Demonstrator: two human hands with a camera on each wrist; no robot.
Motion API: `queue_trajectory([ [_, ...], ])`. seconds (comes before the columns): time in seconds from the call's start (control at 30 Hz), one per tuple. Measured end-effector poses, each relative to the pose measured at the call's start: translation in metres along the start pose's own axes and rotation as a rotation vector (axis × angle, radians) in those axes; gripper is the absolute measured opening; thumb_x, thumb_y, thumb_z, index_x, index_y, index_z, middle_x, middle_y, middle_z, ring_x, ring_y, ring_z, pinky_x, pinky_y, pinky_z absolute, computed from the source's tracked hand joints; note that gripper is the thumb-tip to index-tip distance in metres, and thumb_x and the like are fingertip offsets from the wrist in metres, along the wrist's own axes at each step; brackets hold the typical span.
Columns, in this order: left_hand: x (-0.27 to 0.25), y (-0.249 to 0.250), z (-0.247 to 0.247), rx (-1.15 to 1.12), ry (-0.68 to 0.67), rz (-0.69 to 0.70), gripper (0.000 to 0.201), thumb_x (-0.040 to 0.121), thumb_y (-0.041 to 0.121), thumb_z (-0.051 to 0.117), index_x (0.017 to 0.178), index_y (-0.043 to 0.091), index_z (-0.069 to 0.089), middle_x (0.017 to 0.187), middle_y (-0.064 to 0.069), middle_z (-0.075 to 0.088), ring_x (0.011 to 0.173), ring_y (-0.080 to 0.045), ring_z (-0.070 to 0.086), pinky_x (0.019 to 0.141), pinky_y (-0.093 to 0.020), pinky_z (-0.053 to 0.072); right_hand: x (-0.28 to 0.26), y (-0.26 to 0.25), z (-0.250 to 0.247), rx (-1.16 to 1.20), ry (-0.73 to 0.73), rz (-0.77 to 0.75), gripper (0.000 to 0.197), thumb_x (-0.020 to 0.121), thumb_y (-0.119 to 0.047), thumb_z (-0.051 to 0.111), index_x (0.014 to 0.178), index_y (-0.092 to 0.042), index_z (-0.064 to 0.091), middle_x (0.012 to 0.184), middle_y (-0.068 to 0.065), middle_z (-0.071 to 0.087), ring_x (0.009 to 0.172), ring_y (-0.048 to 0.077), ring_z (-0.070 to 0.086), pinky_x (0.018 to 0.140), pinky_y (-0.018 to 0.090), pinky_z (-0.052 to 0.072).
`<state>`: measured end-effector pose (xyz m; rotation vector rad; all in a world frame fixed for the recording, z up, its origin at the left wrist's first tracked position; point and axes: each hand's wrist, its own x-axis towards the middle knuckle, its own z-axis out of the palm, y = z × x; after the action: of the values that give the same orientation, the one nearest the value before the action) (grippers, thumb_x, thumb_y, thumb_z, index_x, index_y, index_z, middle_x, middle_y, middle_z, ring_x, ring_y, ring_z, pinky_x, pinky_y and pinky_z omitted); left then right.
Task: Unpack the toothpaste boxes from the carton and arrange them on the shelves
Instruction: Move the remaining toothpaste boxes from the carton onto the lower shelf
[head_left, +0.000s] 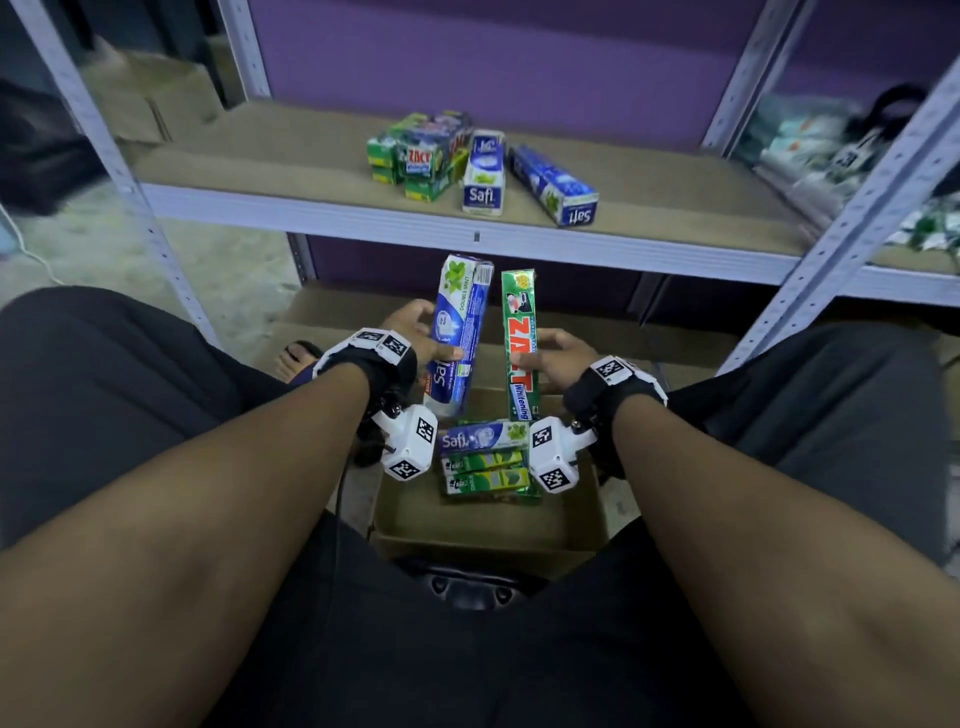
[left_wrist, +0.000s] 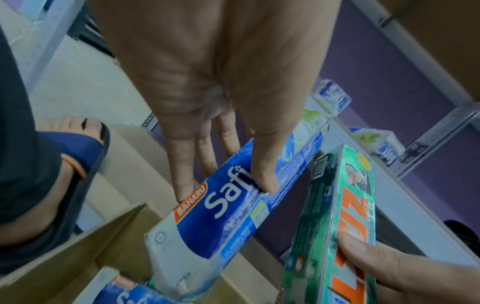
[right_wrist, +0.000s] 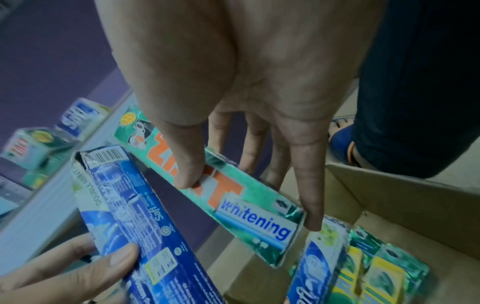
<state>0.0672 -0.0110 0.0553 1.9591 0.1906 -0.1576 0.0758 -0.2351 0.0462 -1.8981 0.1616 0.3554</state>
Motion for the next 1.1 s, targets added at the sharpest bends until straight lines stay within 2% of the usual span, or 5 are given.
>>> queue_trajectory([
  [0.3,-0.004,0.085,-0.041,0.052,0.073,0.177,0.05,0.075,0.022,0.084,0.117,0.025,0.056,0.101,-0.001,0.071,0.092,-0.026,0.07,0.073,-0.054,0.06,-0.027,-0.092,-0.027,0.022,0.036,-0.165,0.045,0.085,-0.019,0.076,0.126,-0.017,0.056,0.108,0.005,0.072,0.079,0.013,0.069,0.059,0.026,0.054],
  [0.47,0.01,0.137,-0.067,0.115,0.153,0.268,0.032,0.08,0.027,0.079,0.105,0.029,0.06,0.107,-0.001,0.07,0.093,-0.023,0.07,0.079,-0.045,0.06,-0.015,-0.152,-0.043,-0.11,0.09,-0.213,0.034,0.083,-0.031,0.077,0.111,-0.014,0.065,0.114,0.009,0.071,0.1,0.026,0.07,0.092,0.047,0.055],
  [0.6,0.032,0.171,-0.082,0.15,0.233,0.276,0.04,0.081,0.033,0.077,0.116,0.019,0.064,0.109,-0.005,0.071,0.093,-0.025,0.071,0.086,-0.045,0.058,0.006,-0.192,-0.057,-0.157,0.141,-0.227,0.024,0.079,-0.04,0.079,0.081,-0.021,0.064,0.097,0.007,0.073,0.089,0.027,0.073,0.087,0.048,0.058],
  [0.77,0.062,0.201,-0.088,0.321,0.3,0.266,0.022,0.086,0.037,0.067,0.098,0.019,0.064,0.099,-0.009,0.072,0.082,-0.026,0.067,0.08,-0.038,0.056,0.038,-0.228,-0.075,-0.256,0.227,-0.207,0.043,0.064,-0.047,0.085,0.087,-0.015,0.07,0.081,0.006,0.074,0.073,0.029,0.074,0.074,0.051,0.061],
  [1.1,0.132,0.22,-0.075,0.594,0.248,0.216,0.051,0.083,0.046,0.063,0.128,0.022,0.061,0.116,-0.005,0.066,0.096,-0.027,0.063,0.081,-0.029,0.046,0.109,-0.24,-0.094,-0.856,0.345,-0.18,0.055,0.053,-0.068,0.07,0.071,-0.016,0.064,0.065,0.001,0.065,0.057,0.02,0.062,0.048,0.023,0.042],
])
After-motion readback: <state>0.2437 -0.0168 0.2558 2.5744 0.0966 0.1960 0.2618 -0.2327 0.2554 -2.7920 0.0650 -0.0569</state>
